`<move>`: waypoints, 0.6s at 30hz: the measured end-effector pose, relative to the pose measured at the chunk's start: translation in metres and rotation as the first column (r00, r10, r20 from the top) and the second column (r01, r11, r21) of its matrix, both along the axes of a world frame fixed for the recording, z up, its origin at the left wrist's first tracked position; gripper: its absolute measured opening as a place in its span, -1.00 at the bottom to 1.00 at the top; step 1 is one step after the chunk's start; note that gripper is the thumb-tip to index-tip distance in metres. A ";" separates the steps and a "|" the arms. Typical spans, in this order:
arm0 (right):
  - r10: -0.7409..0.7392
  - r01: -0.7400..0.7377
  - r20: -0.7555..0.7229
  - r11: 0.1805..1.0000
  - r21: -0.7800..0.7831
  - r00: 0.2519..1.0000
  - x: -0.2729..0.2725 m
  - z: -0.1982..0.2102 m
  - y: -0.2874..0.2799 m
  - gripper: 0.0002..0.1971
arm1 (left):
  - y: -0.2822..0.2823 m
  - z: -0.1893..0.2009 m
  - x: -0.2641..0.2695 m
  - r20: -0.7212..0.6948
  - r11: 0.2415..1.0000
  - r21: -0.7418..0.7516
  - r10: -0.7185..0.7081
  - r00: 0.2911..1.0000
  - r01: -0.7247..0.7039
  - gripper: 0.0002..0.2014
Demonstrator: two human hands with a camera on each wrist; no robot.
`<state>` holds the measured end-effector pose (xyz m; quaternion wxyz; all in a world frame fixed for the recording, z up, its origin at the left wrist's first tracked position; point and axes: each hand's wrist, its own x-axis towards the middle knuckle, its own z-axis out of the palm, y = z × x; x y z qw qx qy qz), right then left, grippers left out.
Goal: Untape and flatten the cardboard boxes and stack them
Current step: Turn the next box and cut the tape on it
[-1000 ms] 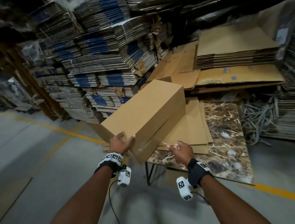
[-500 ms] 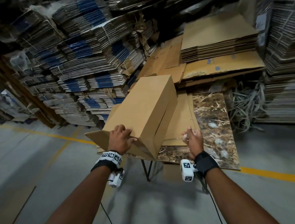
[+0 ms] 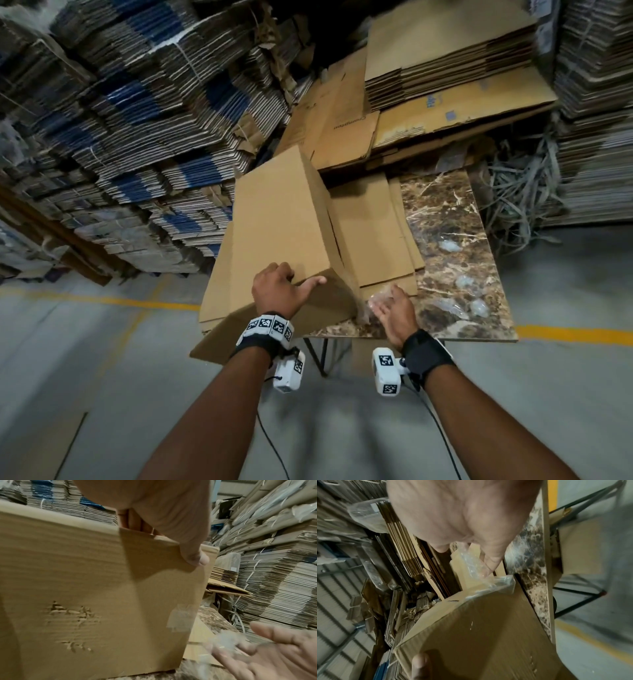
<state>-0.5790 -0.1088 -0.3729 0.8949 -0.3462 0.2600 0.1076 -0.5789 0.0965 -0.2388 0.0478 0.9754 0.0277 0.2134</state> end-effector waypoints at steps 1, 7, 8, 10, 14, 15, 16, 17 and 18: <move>-0.022 0.022 -0.004 0.999 0.028 1.000 0.000 0.000 0.004 -0.54 | -0.004 0.000 0.003 -0.008 1.000 0.006 0.016 1.000 -0.016 -0.20; -0.067 0.078 0.063 0.979 -0.186 0.996 0.013 -0.012 0.015 -0.58 | -0.004 0.007 0.014 -0.053 0.996 0.054 0.067 0.996 -0.064 -0.16; -0.092 0.102 0.054 0.968 -0.230 0.994 0.017 -0.014 0.014 -0.62 | -0.004 0.008 0.015 -0.055 0.996 0.064 0.063 0.996 -0.060 -0.18; -0.160 0.160 0.024 0.950 -0.267 0.987 0.027 -0.013 0.013 -0.66 | -0.005 0.009 0.015 -0.058 0.994 0.091 0.063 0.996 -0.058 -0.19; -0.217 0.204 -0.021 0.943 -0.261 0.976 0.045 -0.003 0.018 -0.65 | -0.004 0.010 0.017 -0.084 0.990 0.123 0.084 0.993 -0.074 -0.21; -0.208 0.194 -0.020 0.939 -0.284 0.978 0.048 -0.001 0.019 -0.65 | -0.003 0.010 0.018 -0.091 0.989 0.127 0.084 0.992 -0.072 -0.21; -0.191 0.176 -0.019 0.933 -0.313 0.981 0.050 0.000 0.021 -0.65 | -0.001 0.010 0.020 -0.098 0.989 0.129 0.082 0.992 -0.069 -0.20; -0.175 0.157 -0.023 0.928 -0.338 0.984 0.051 0.001 0.024 -0.66 | 0.000 0.011 0.021 -0.103 0.990 0.128 0.079 0.992 -0.066 -0.20; -0.161 0.139 -0.030 0.920 -0.366 0.987 0.053 0.001 0.028 -0.66 | 0.001 0.012 0.023 -0.106 0.990 0.124 0.076 0.992 -0.063 -0.21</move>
